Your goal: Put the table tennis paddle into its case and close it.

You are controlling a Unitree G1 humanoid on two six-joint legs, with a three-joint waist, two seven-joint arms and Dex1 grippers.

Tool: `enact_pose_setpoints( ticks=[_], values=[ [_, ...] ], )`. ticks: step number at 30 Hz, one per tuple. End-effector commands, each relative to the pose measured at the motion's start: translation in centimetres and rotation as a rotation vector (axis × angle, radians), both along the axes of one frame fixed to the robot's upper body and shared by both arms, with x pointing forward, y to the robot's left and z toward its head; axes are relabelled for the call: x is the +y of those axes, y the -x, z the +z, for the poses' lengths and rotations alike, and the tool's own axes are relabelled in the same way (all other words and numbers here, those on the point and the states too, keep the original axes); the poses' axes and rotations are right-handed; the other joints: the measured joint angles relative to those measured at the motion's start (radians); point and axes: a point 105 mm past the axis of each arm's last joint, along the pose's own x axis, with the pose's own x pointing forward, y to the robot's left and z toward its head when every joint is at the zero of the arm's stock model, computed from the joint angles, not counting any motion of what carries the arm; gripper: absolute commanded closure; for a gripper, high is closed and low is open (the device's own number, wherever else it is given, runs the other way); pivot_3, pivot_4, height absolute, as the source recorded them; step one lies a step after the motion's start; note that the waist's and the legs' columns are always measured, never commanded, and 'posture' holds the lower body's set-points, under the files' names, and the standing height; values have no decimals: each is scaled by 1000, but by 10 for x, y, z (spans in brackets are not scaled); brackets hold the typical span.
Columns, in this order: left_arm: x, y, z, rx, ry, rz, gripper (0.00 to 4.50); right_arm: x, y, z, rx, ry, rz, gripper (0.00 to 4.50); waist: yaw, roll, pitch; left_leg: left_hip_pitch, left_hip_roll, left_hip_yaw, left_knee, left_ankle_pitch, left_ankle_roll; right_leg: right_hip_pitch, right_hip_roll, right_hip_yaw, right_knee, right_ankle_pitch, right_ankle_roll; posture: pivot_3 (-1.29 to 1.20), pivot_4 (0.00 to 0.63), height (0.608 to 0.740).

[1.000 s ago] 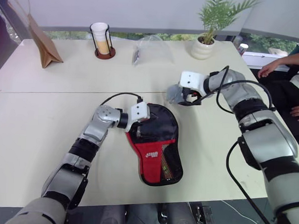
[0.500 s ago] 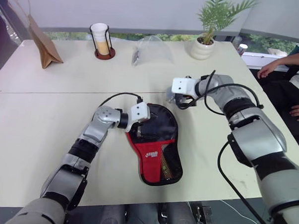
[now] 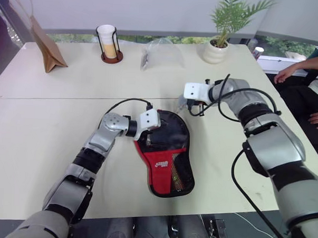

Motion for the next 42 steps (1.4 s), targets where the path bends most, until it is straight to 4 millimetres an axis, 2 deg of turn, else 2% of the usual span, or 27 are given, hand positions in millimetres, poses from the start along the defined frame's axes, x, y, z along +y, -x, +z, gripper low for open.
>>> enact_pose_setpoints(
  ticks=[1, 10, 15, 21, 31, 42],
  values=[
    [6, 5, -25, 65, -90, 7, 0, -7, -1, 18, -42, 36, 32, 4298, -1, 0, 0, 0, 0, 0, 0, 0, 0, 0, 0, 0, 0, 0, 0, 0, 150, 740],
    [6, 5, -29, 85, -104, 2, 0, -32, 12, 3, -30, 205, 130, 4298, 1, 0, 0, 0, 0, 0, 0, 0, 0, 0, 0, 0, 0, 0, 0, 0, 150, 740],
    [6, 5, -30, 88, -109, 3, 0, -48, 17, -1, -91, 356, 210, 4298, 3, 1, 0, 0, 0, 0, 0, 0, 0, 0, 0, 0, 0, 0, 0, 0, 150, 740],
    [6, 5, -31, 95, -110, 8, 0, -59, 23, -5, -148, 455, 284, 4298, 4, 1, 0, 1, 0, 0, 0, 0, 0, 0, 0, 0, 0, 0, 0, 0, 150, 740],
    [7, 4, -34, 108, -118, 13, 0, -65, 45, -15, -209, 525, 388, 4298, 7, 2, -1, 1, 0, 0, 0, 0, 0, 2, 0, 0, -1, 0, 0, 0, 150, 740],
    [9, 0, -36, 114, -123, 33, 0, -61, 86, -30, -212, 516, 466, 4298, 19, 2, -2, 5, 0, 0, 0, 0, 0, 5, 0, 0, -1, -1, 0, 0, 150, 740]
  ],
)
